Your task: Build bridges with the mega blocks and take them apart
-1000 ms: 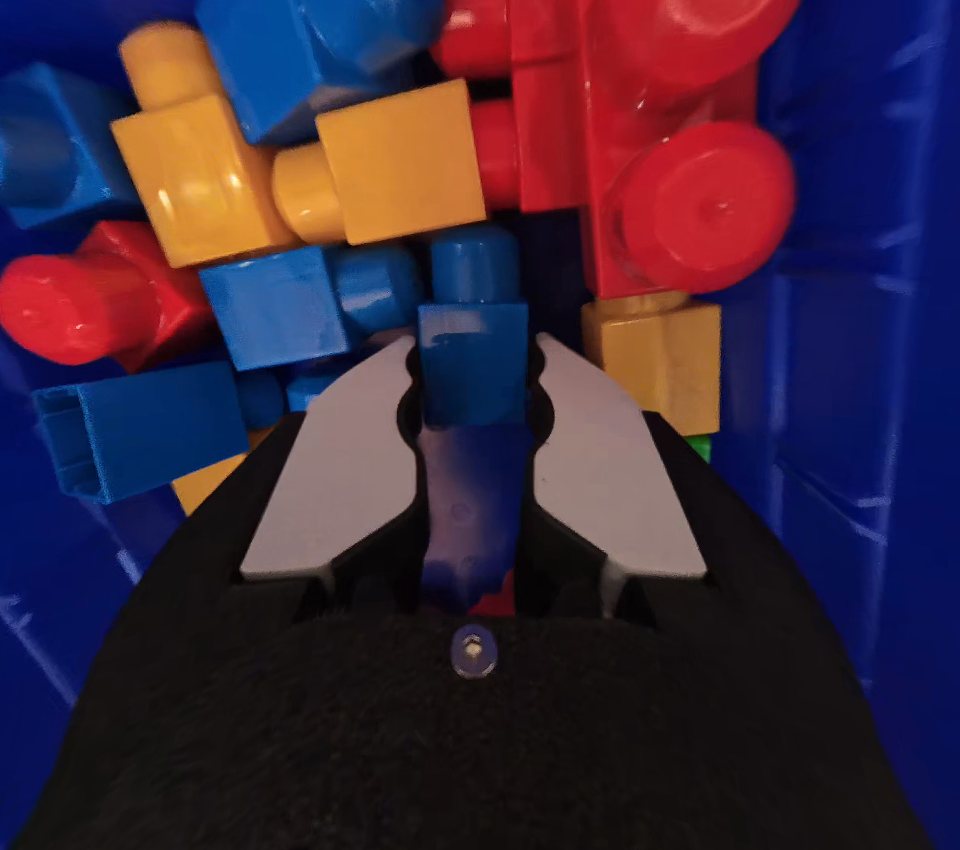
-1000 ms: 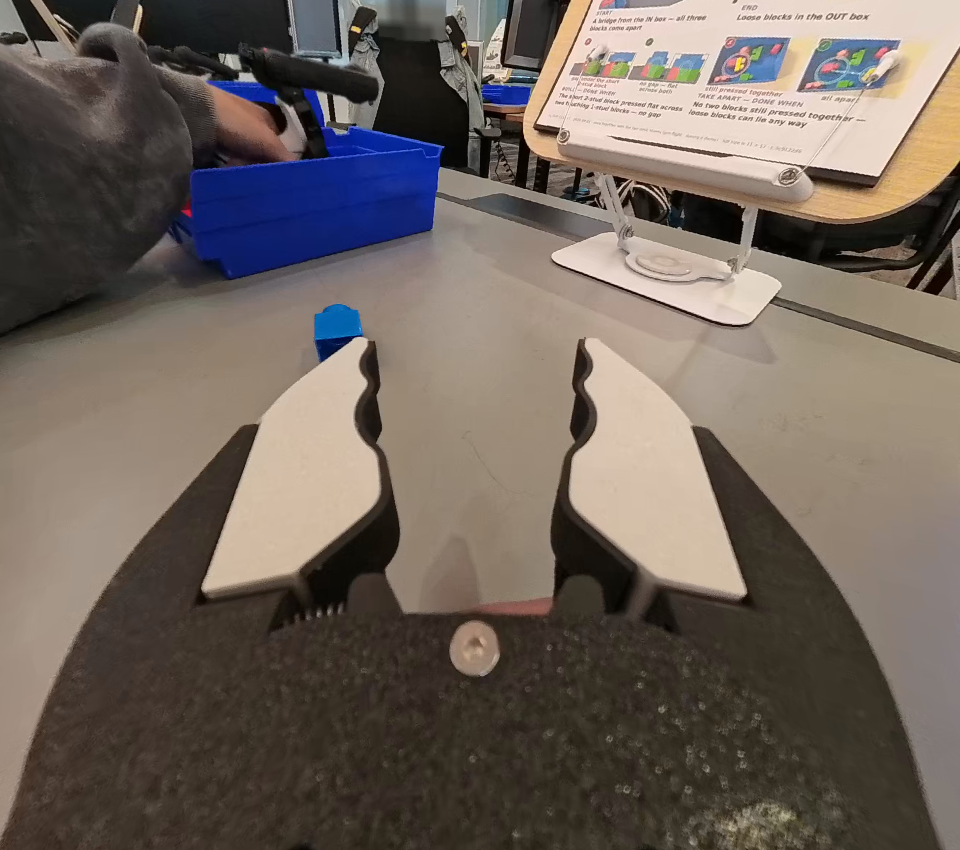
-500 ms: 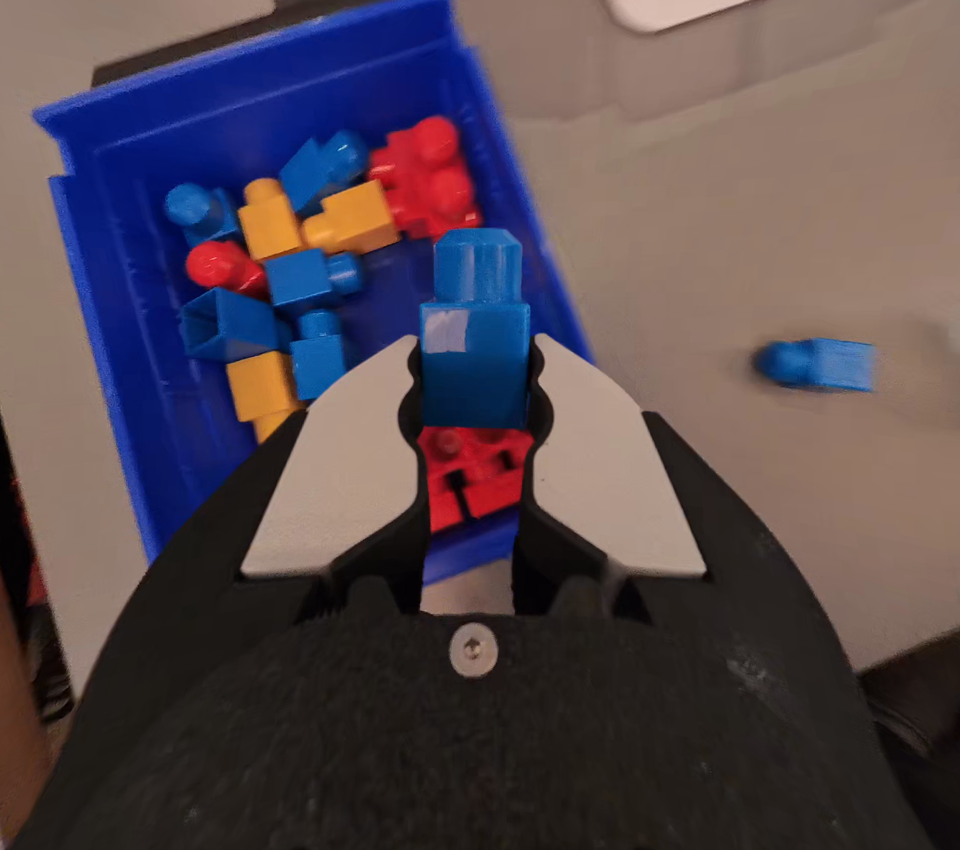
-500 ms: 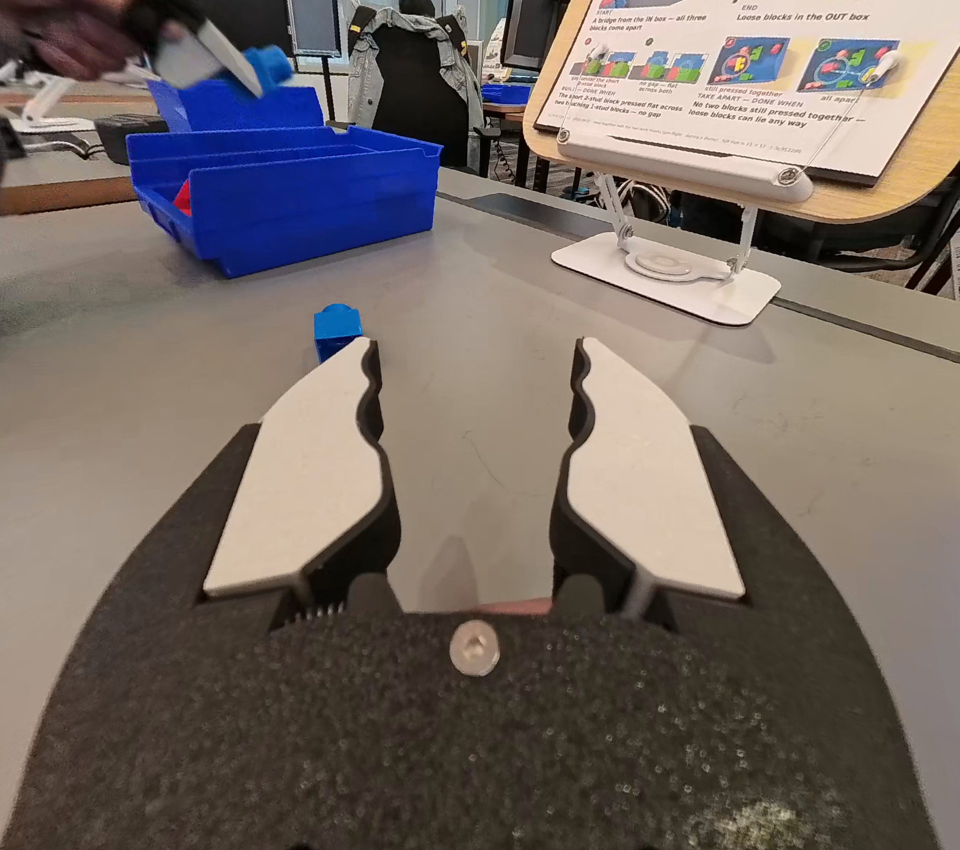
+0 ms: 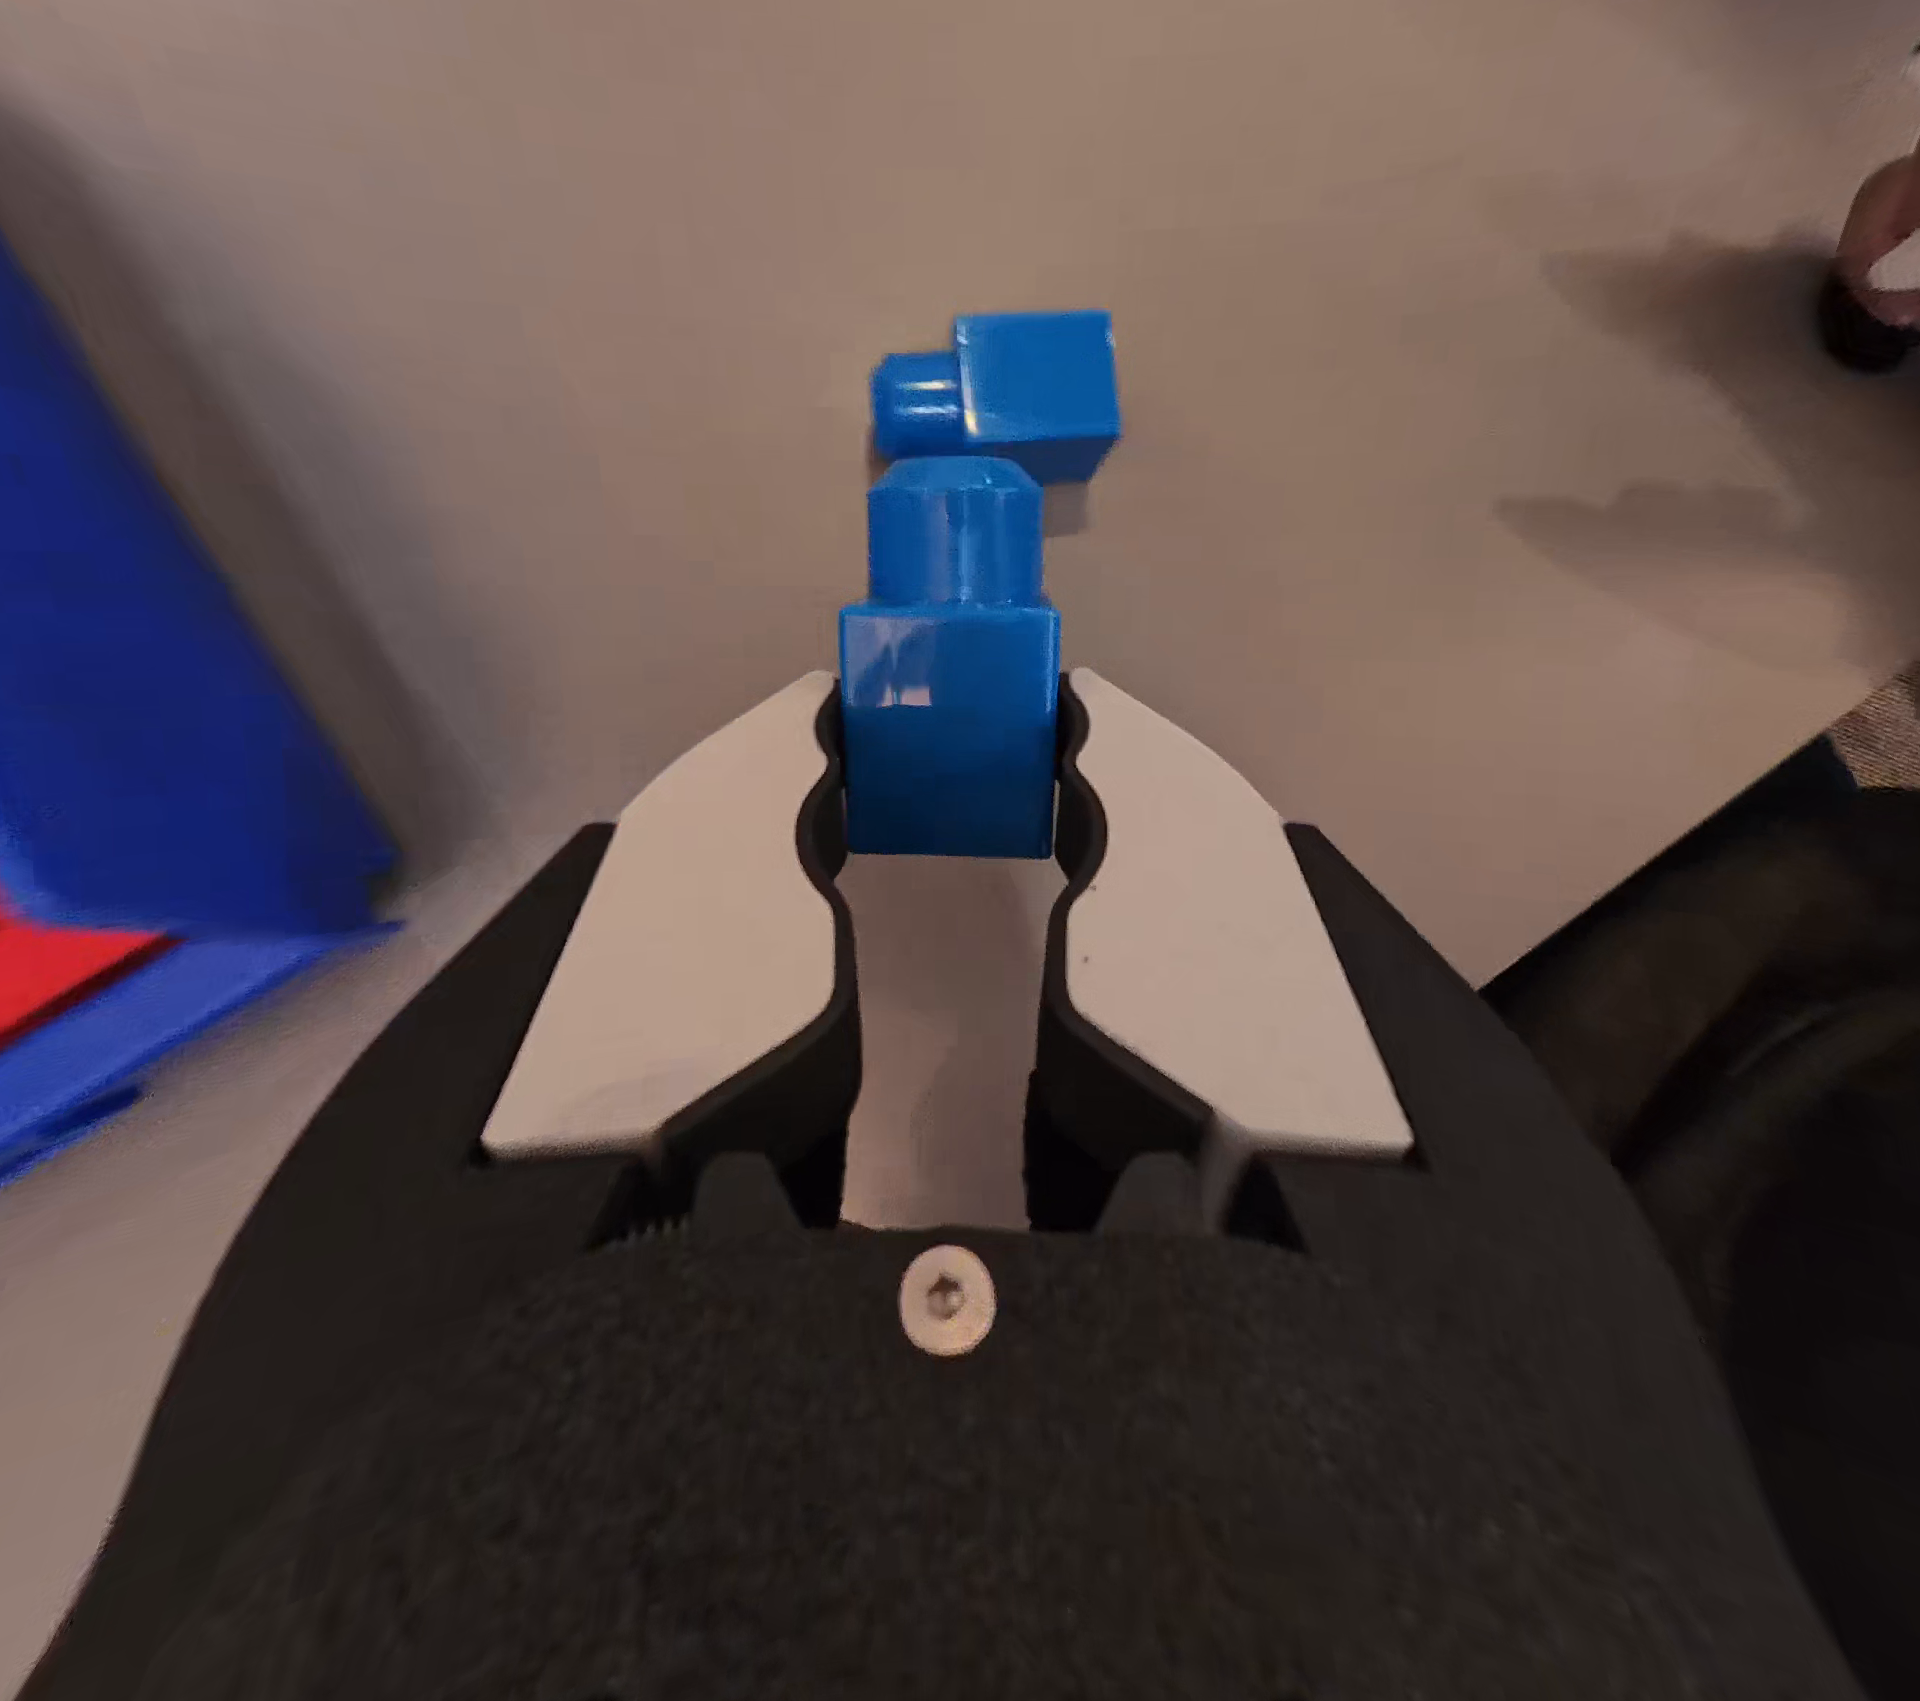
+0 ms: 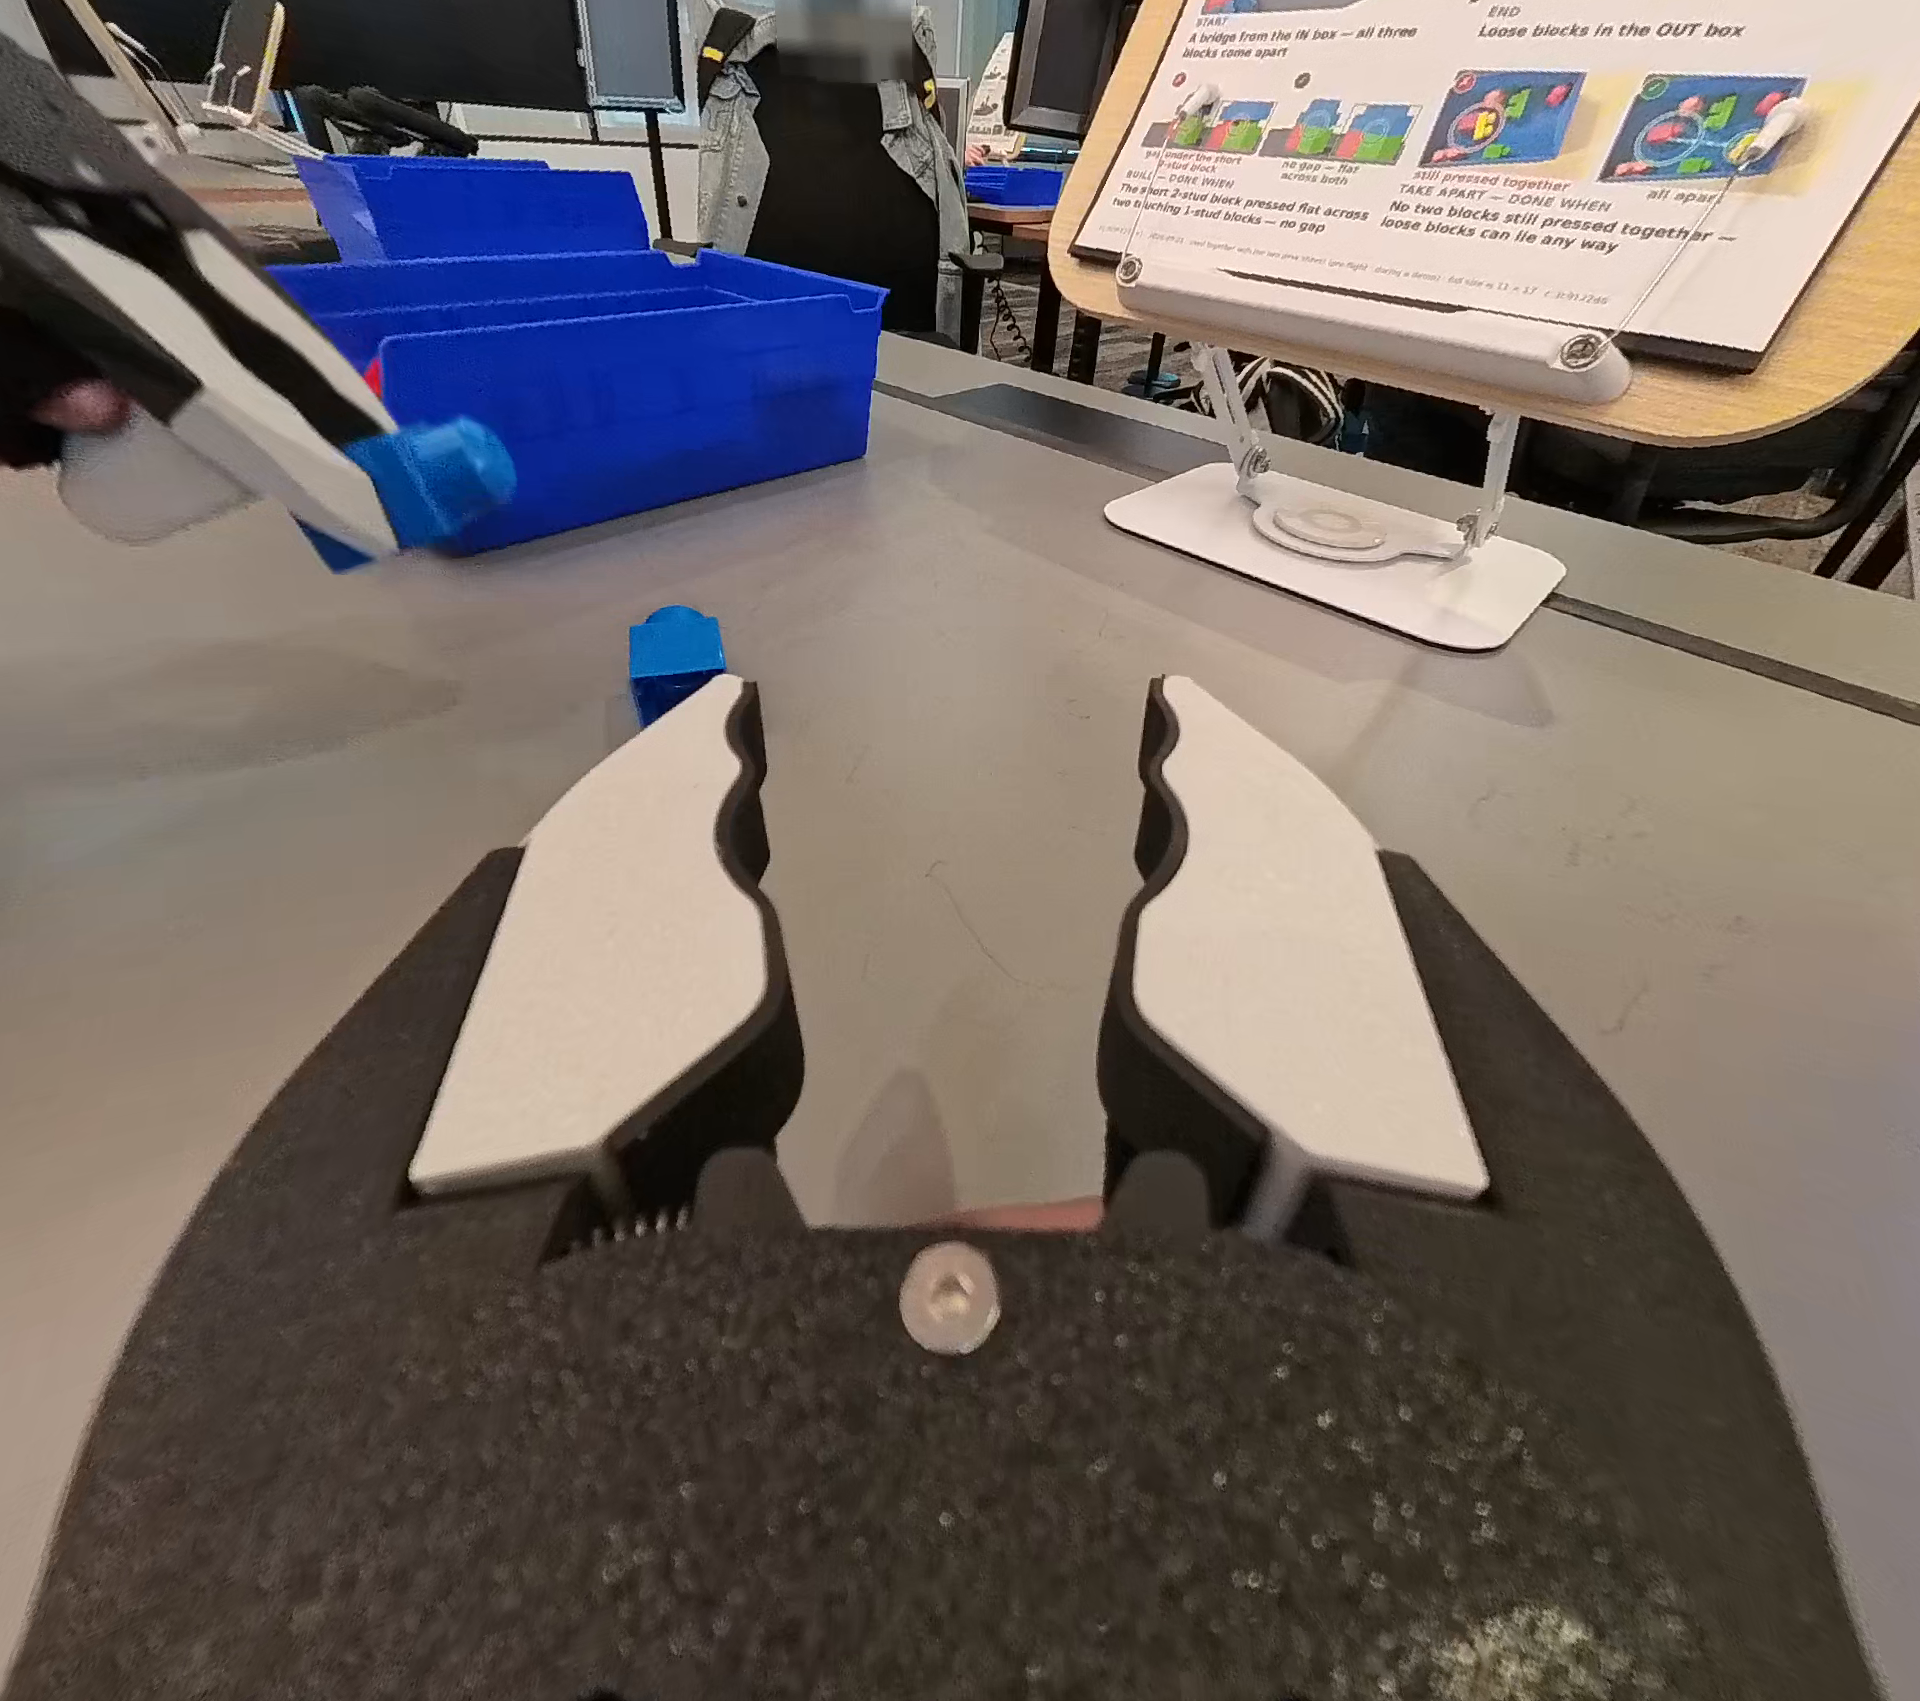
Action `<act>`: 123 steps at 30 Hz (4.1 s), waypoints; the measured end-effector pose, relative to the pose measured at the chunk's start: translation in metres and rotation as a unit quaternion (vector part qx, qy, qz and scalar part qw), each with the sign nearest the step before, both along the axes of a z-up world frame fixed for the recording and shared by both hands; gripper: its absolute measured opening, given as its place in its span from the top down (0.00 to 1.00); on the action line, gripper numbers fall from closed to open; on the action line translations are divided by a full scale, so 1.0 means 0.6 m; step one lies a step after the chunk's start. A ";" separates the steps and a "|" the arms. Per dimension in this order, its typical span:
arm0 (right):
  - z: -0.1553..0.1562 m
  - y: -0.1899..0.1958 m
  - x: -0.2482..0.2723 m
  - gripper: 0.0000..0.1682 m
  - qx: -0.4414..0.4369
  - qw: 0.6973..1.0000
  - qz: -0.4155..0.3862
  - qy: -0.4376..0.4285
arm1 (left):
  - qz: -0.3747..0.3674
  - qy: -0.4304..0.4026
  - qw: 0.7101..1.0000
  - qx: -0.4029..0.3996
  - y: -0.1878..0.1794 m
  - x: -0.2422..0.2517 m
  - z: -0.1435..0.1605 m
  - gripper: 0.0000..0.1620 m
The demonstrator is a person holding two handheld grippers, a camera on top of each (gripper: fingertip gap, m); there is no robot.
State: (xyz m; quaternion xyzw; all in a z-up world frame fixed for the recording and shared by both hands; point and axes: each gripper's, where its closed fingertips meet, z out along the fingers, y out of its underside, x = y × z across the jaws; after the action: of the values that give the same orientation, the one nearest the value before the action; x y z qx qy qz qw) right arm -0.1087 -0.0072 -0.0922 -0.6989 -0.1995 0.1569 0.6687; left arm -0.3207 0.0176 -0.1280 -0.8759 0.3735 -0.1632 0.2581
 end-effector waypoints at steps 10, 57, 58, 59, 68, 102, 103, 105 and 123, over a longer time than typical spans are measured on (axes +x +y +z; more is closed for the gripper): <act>0.000 0.000 0.000 0.59 -0.001 1.000 0.000 0.001 | 0.033 0.115 0.993 -0.020 0.007 0.013 -0.071 0.77; 0.000 -0.001 0.001 0.60 -0.002 1.000 0.005 0.007 | 0.007 -0.074 0.990 -0.116 -0.026 0.089 -0.082 0.61; 0.001 -0.001 0.001 0.60 -0.001 1.000 0.005 0.008 | 0.011 -0.066 0.992 -0.110 -0.026 0.083 -0.082 0.61; 0.001 -0.001 0.001 0.60 0.000 1.000 0.005 0.008 | 0.018 -0.057 0.993 -0.101 -0.025 0.072 -0.079 0.61; 0.001 -0.001 0.002 0.60 0.000 1.000 0.005 0.010 | 0.081 -0.022 0.995 0.054 0.039 -0.128 0.100 0.57; -0.008 -0.002 -0.016 0.61 0.012 0.998 -0.007 -0.056 | -0.358 0.172 0.917 0.042 0.439 -0.142 -0.025 0.55; -0.008 -0.002 -0.016 0.61 0.012 0.998 -0.007 -0.056 | -0.355 0.160 0.920 0.047 0.436 -0.147 -0.013 0.55; -0.007 -0.001 -0.015 0.61 0.012 0.998 -0.007 -0.053 | -0.337 0.130 0.931 0.059 0.428 -0.161 0.019 0.55; -0.016 0.005 -0.021 0.62 -0.009 0.998 0.005 -0.056 | -0.466 0.269 0.834 0.121 0.241 0.076 -0.043 0.55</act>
State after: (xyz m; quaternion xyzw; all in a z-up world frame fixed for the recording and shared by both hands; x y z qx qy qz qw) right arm -0.1213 -0.0041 -0.1015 -0.7115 -0.2388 0.1230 0.6493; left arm -0.2750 0.1623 -0.1539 -0.5694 0.8089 0.0242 0.1446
